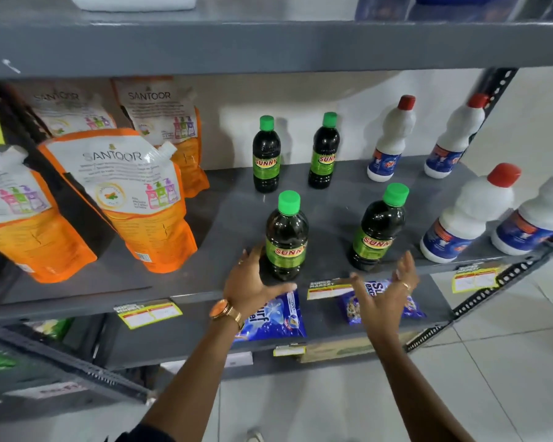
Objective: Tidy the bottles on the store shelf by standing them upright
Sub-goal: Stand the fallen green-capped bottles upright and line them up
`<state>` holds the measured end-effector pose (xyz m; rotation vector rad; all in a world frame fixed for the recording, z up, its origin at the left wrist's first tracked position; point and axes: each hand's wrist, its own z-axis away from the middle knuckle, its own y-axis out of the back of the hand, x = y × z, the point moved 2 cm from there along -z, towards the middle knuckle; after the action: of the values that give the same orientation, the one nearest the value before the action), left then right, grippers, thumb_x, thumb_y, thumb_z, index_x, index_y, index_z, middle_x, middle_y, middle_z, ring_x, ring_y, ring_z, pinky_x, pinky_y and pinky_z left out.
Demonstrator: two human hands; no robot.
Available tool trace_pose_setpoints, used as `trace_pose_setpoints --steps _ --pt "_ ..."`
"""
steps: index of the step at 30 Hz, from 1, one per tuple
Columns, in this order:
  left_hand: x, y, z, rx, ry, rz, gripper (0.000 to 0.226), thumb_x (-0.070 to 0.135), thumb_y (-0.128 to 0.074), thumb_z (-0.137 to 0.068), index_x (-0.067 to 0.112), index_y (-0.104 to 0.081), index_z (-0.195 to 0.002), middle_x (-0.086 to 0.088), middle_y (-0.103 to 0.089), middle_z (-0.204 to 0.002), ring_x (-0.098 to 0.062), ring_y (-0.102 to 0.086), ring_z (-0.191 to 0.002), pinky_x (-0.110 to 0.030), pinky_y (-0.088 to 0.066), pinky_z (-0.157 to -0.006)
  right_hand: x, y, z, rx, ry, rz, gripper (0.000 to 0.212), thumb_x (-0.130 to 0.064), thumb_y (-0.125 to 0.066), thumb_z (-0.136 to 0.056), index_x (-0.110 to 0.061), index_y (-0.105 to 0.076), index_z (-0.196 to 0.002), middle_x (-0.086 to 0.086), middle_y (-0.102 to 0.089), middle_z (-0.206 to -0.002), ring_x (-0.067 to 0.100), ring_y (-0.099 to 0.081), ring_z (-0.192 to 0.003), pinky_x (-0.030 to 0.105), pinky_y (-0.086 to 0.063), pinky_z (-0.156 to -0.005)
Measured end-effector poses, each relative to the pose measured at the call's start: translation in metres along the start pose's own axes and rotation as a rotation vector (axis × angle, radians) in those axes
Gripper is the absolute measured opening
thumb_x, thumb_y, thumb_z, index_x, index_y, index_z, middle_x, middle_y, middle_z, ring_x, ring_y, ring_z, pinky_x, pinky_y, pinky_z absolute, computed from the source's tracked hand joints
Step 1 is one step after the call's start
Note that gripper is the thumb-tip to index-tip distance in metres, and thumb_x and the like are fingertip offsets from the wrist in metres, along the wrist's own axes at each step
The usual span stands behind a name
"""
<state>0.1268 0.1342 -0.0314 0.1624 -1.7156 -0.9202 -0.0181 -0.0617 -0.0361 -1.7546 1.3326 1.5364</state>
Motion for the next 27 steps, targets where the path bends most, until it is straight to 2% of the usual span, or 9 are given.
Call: trace_pose_setpoints --steps 1,3,5,7,14,17,19,24,27 --pt "0.003 -0.002 -0.001 0.068 0.011 -0.037 0.085 0.068 -0.075 -0.050 0.037 -0.041 -0.122 0.000 -0.059 -0.119 -0.023 -0.057 -0.108 -0.037 -0.050 -0.086 0.002 0.002 -0.012 -0.107 0.003 0.025 0.098 -0.011 -0.083 -0.071 -0.008 -0.022 -0.148 0.001 -0.029 -0.147 0.018 -0.037 -0.133 0.032 -0.031 -0.113" --pt "0.008 -0.005 0.000 0.146 0.034 -0.082 0.082 0.069 -0.075 -0.049 0.036 -0.048 -0.119 0.000 -0.062 -0.111 -0.022 -0.059 -0.100 -0.034 -0.050 -0.080 0.002 0.003 -0.034 -0.269 -0.018 0.049 0.092 -0.013 -0.085 -0.068 -0.011 -0.034 -0.144 -0.003 -0.048 -0.135 0.011 -0.050 -0.120 0.024 -0.040 -0.102" --pt "0.010 -0.006 0.000 0.173 0.046 -0.092 0.081 0.068 -0.076 -0.048 0.032 -0.053 -0.118 0.001 -0.064 -0.110 -0.021 -0.059 -0.100 -0.033 -0.049 -0.080 0.005 0.003 -0.048 -0.314 -0.049 0.071 0.074 -0.016 -0.085 -0.068 -0.013 -0.048 -0.132 0.002 -0.064 -0.119 0.018 -0.061 -0.107 0.031 -0.049 -0.093" --pt "0.011 -0.005 0.001 0.174 0.062 -0.059 0.081 0.068 -0.076 -0.047 0.030 -0.056 -0.116 0.002 -0.065 -0.110 -0.020 -0.060 -0.099 -0.034 -0.051 -0.080 0.009 0.003 -0.055 -0.328 -0.059 0.095 0.067 -0.019 -0.085 -0.067 -0.012 -0.053 -0.125 0.005 -0.068 -0.115 0.022 -0.063 -0.105 0.035 -0.050 -0.089" --pt "0.015 -0.005 0.006 0.141 0.088 -0.013 0.087 0.073 -0.073 -0.045 0.025 -0.057 -0.116 0.000 -0.067 -0.112 -0.019 -0.061 -0.099 -0.042 -0.053 -0.085 0.018 0.007 -0.060 -0.431 0.012 0.128 0.073 -0.029 -0.087 -0.065 -0.012 -0.053 -0.127 0.004 -0.067 -0.116 0.020 -0.063 -0.104 0.033 -0.052 -0.088" --pt "0.015 -0.004 0.005 0.141 0.097 0.002 0.088 0.073 -0.074 -0.043 0.023 -0.058 -0.115 0.000 -0.068 -0.111 -0.019 -0.062 -0.099 -0.042 -0.053 -0.086 0.016 0.011 -0.059 -0.443 0.037 0.142 0.075 -0.027 -0.089 -0.061 -0.012 -0.054 -0.125 -0.001 -0.066 -0.106 0.014 -0.061 -0.095 0.016 -0.046 -0.076" --pt "0.019 -0.004 0.005 0.152 0.095 0.012 0.088 0.071 -0.074 -0.043 0.022 -0.059 -0.114 -0.002 -0.069 -0.109 -0.019 -0.063 -0.098 -0.041 -0.053 -0.086 0.015 0.012 -0.061 -0.439 0.054 0.112 0.078 -0.028 -0.091 -0.057 -0.012 -0.054 -0.124 -0.004 -0.065 -0.104 0.012 -0.060 -0.092 0.011 -0.042 -0.073" --pt "0.021 -0.005 0.006 0.140 0.121 0.003 0.083 0.064 -0.079 -0.044 0.022 -0.059 -0.112 -0.002 -0.069 -0.108 -0.019 -0.063 -0.097 -0.045 -0.052 -0.088 0.014 0.010 -0.067 -0.467 0.070 0.073 0.083 -0.034 -0.093 -0.050 -0.017 -0.053 -0.120 -0.002 -0.063 -0.108 0.015 -0.062 -0.099 0.018 -0.045 -0.078" --pt "0.026 -0.012 0.015 0.268 0.119 0.014 0.096 0.048 -0.087 -0.047 0.018 -0.046 -0.128 -0.004 -0.061 -0.120 -0.022 -0.054 -0.111 -0.048 -0.045 -0.098 0.012 0.017 -0.062 -0.456 0.107 0.025 0.093 -0.037 -0.093 -0.047 -0.014 -0.050 -0.127 0.003 -0.049 -0.121 0.011 -0.053 -0.104 0.020 -0.043 -0.089"
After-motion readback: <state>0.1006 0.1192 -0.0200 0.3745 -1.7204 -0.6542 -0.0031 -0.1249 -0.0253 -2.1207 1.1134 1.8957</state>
